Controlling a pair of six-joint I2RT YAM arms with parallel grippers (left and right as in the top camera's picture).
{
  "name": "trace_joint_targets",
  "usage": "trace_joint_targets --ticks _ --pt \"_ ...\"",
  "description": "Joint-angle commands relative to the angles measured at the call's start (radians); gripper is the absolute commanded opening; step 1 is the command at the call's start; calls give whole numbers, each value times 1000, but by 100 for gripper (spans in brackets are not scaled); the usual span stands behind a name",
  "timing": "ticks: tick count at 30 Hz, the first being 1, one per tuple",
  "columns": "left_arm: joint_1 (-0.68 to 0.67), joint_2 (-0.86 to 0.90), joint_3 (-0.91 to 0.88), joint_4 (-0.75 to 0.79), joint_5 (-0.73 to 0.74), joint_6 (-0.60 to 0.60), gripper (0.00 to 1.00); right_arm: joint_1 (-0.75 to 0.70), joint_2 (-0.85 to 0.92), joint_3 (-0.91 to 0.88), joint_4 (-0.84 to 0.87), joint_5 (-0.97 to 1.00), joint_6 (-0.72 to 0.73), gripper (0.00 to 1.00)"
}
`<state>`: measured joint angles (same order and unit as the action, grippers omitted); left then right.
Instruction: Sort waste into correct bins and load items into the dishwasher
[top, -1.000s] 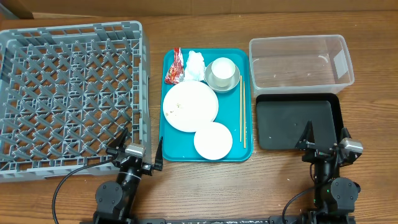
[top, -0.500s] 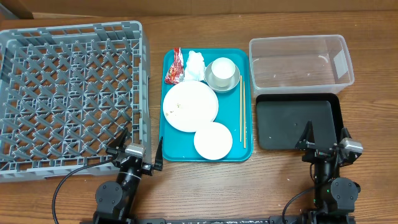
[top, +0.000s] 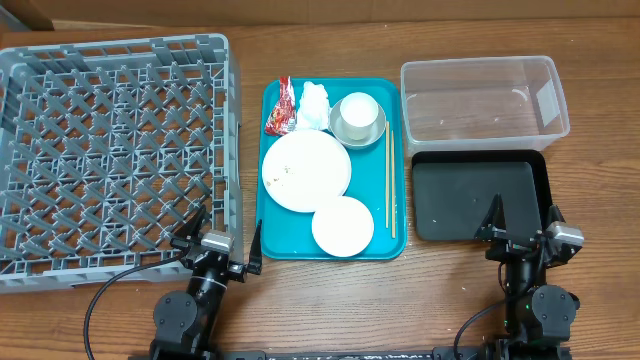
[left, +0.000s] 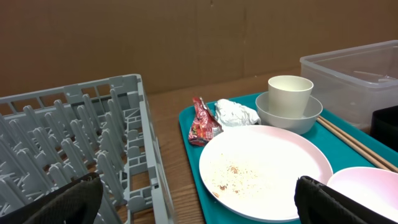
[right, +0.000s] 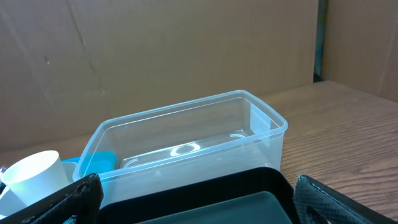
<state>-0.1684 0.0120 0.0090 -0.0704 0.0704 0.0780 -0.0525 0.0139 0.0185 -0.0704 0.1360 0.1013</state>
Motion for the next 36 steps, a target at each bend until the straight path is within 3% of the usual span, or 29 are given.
trace_joint_targets --ticks 1,24,26,28,31,36 --pt "5 -6 -4 -2 -3 5 100 -4 -8 -11 5 4 2 100" --pt "5 -6 -4 48 -26 27 100 -4 -8 -11 5 4 2 100" --pt "4 -6 -4 95 31 -17 100 -4 -8 -11 5 4 2 100" --pt "4 -6 -4 150 253 -125 100 -4 -8 -11 5 4 2 100" --pt "4 -6 -4 237 422 -145 100 -4 -8 -11 5 4 2 100" --pt "4 -6 -4 402 500 -146 100 -4 -8 -11 5 4 2 100"
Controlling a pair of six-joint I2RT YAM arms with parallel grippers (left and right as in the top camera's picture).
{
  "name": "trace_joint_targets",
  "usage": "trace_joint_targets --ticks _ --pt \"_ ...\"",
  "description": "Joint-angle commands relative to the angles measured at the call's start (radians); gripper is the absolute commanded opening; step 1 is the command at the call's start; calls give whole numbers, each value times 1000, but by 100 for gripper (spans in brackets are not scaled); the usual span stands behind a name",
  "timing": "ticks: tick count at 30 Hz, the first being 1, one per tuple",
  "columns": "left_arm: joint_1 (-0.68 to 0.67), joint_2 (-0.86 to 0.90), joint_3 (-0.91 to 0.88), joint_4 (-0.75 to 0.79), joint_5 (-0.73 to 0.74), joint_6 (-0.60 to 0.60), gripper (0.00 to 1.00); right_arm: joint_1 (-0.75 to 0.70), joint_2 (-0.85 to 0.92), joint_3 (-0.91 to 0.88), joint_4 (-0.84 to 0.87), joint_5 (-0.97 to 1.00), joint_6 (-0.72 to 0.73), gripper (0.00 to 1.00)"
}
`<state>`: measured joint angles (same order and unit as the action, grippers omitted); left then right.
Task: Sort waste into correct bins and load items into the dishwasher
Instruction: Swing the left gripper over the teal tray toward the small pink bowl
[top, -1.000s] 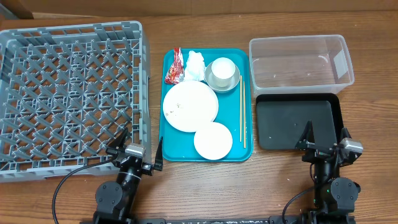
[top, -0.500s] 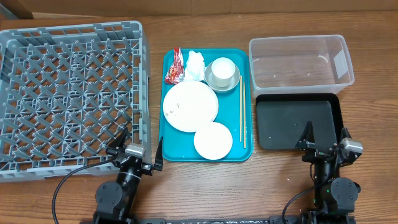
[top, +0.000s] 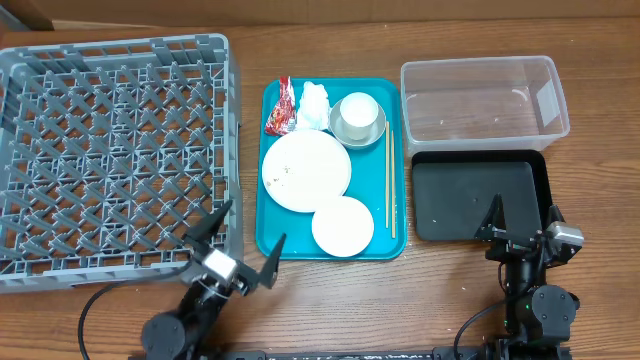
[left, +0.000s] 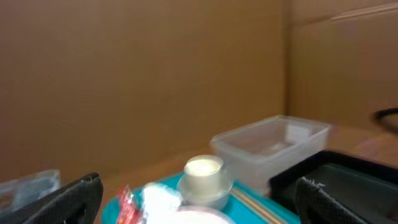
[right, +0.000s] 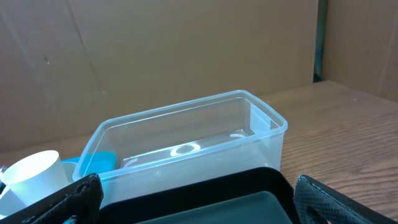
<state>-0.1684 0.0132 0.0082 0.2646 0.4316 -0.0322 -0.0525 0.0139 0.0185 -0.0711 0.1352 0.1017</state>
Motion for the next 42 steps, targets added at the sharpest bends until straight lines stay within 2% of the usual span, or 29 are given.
trace_joint_targets --ticks 1,3,7,12,15,20,28,31,33,36,39,42 --pt "4 -7 -3 101 142 -36 100 -4 -8 -11 5 5 2 100" --pt "4 -7 7 135 142 -35 100 -4 -8 -11 6 5 2 100" --pt "5 -6 82 85 138 -22 100 -4 -8 -11 6 5 2 100" --pt "5 68 275 -157 110 66 100 -4 -8 -11 6 5 2 100" --pt "5 224 470 -397 51 83 100 -4 -8 -11 6 5 2 100" --pt "5 515 772 -684 87 112 100 -4 -8 -11 6 5 2 100" --pt "4 757 995 -750 197 88 100 -4 -8 -11 6 5 2 100" --pt "4 843 1093 -856 162 89 100 -4 -8 -11 6 5 2 100" --pt "4 914 1185 -983 122 89 100 -4 -8 -11 6 5 2 100" --pt "2 1043 1346 -1232 -10 68 100 -4 -8 -11 6 5 2 100" --pt "-10 1143 1442 -1389 -128 54 100 -4 -8 -11 6 5 2 100" --pt "-11 1198 1459 -1423 -72 43 100 -4 -8 -11 6 5 2 100"
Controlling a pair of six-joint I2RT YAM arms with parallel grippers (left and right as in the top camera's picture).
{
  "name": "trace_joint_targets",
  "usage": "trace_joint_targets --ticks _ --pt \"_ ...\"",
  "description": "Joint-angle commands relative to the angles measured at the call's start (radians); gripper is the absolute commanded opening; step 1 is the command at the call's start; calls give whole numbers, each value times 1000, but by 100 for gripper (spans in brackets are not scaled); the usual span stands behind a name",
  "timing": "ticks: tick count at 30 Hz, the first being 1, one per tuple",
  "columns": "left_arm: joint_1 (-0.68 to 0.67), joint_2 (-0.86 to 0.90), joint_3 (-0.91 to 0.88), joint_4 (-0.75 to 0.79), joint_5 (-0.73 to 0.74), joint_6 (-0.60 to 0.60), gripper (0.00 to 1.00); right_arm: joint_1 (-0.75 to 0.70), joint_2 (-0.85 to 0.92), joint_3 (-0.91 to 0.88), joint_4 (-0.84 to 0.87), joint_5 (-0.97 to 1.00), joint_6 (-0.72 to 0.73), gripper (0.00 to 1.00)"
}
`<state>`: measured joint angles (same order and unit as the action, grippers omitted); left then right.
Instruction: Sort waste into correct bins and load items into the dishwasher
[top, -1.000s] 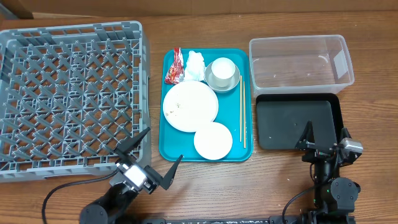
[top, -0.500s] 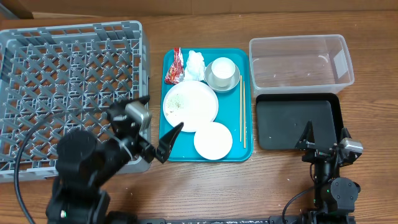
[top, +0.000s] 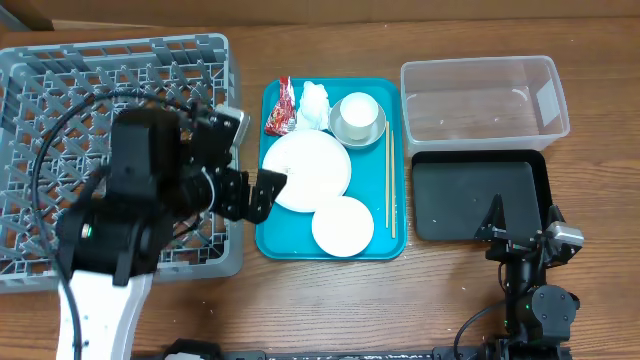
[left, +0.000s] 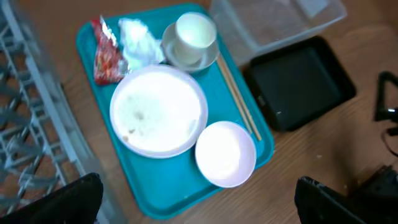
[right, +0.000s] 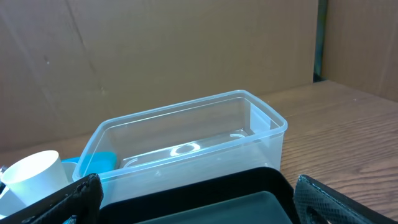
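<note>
A teal tray (top: 275, 235) carries a large white plate (top: 306, 171), a small white plate (top: 342, 226), a white cup in a grey bowl (top: 357, 115), chopsticks (top: 390, 185), a red wrapper (top: 281, 110) and a crumpled tissue (top: 315, 103). My left gripper (top: 250, 195) hangs open and empty, high over the tray's left edge. Its camera looks down on the large plate (left: 158, 111) and small plate (left: 226, 154). My right gripper (top: 522, 225) rests open at the table's front, behind the black bin (right: 249, 202).
The grey dish rack (top: 110, 100) fills the left side, partly covered by my left arm. A clear plastic bin (top: 484, 95) stands at the back right, with the black bin (top: 478, 195) in front of it.
My left arm was low at the table's front by the tray's front-left corner. Now it is raised over the rack's right edge, looking down on the tray. The right arm has not moved.
Both grippers rested open at the table's front edge, the left one looking level across the tray. Then the left gripper had shifted right and tilted up toward the wall. Now it is high above the tray's left side, still open and empty.
</note>
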<state>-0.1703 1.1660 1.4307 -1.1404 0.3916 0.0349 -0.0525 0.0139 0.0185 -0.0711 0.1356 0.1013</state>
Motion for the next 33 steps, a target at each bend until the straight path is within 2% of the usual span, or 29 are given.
trace_joint_targets --ticks 1,3,5,10,16,20,28,33 --pt "-10 58 36 -17 13 -38 100 -4 -8 -11 6 5 2 100" --pt "-10 77 36 -14 114 -55 100 -4 -8 -11 6 5 2 100" --pt "-14 99 37 1 136 -66 100 -4 -8 -11 6 5 2 100" --pt "-90 154 37 -36 -115 -194 100 -4 -8 -11 6 5 2 100" --pt "-235 218 37 -85 -313 -259 100 -4 -8 -11 6 5 2 100" --pt "-279 227 37 -47 -302 -261 100 -4 -8 -11 6 5 2 100" --pt "-289 228 36 37 -181 -258 100 -4 -8 -11 6 5 2 100" --pt "-351 259 36 21 -155 -183 100 -4 -8 -11 6 5 2 100"
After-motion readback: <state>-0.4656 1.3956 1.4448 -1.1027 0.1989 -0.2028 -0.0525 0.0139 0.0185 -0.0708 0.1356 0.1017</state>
